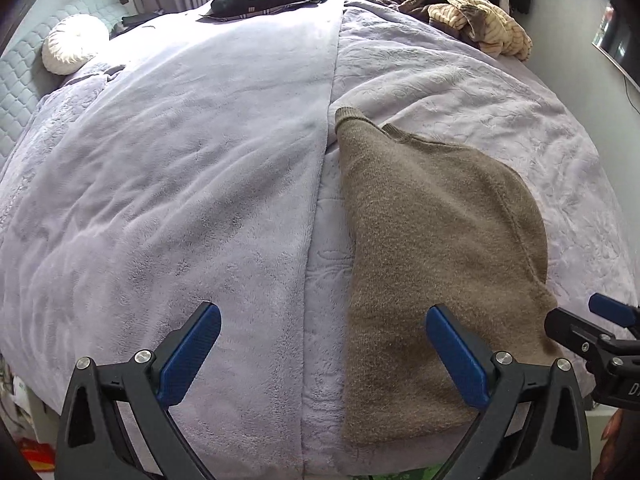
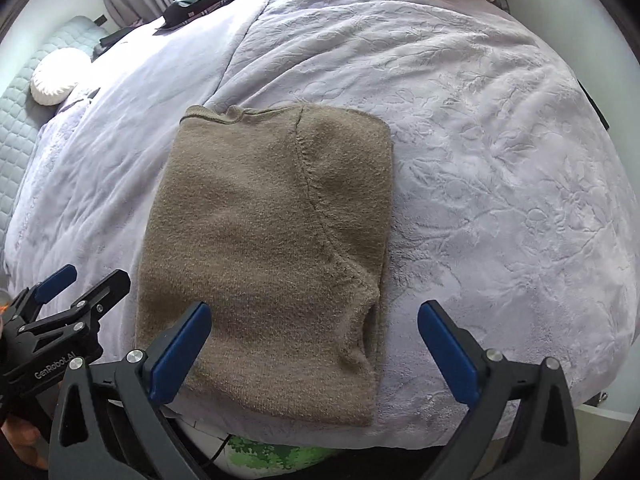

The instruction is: Fold small clothes

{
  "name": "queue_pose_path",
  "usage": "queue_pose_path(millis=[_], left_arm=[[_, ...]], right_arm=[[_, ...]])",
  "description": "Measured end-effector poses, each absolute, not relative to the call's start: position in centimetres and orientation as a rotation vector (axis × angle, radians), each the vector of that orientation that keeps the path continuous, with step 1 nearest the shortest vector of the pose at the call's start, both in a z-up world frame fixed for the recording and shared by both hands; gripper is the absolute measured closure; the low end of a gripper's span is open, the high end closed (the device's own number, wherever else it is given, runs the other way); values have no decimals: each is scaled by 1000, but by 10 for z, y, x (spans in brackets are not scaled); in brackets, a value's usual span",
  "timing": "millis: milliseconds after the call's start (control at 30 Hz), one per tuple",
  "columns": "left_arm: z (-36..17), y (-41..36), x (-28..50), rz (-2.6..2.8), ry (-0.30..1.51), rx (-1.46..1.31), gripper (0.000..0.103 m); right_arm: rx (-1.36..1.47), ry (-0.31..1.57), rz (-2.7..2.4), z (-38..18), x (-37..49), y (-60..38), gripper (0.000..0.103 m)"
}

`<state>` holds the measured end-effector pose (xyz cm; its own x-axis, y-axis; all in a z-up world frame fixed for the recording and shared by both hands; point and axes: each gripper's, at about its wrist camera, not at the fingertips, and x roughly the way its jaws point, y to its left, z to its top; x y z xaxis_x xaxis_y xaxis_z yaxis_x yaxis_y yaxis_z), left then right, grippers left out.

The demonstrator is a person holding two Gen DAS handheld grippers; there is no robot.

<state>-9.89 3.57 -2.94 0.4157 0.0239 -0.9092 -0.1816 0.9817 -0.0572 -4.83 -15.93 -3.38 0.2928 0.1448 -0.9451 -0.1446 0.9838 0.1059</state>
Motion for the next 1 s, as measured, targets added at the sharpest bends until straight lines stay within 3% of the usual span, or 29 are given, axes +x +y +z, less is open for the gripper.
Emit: queue_pose_path(millis=[1000], left_arm=[[-33,12,-94,107,1178,-94,0]], right_arm=[[-28,1258,133,-36,-48,-163,0]])
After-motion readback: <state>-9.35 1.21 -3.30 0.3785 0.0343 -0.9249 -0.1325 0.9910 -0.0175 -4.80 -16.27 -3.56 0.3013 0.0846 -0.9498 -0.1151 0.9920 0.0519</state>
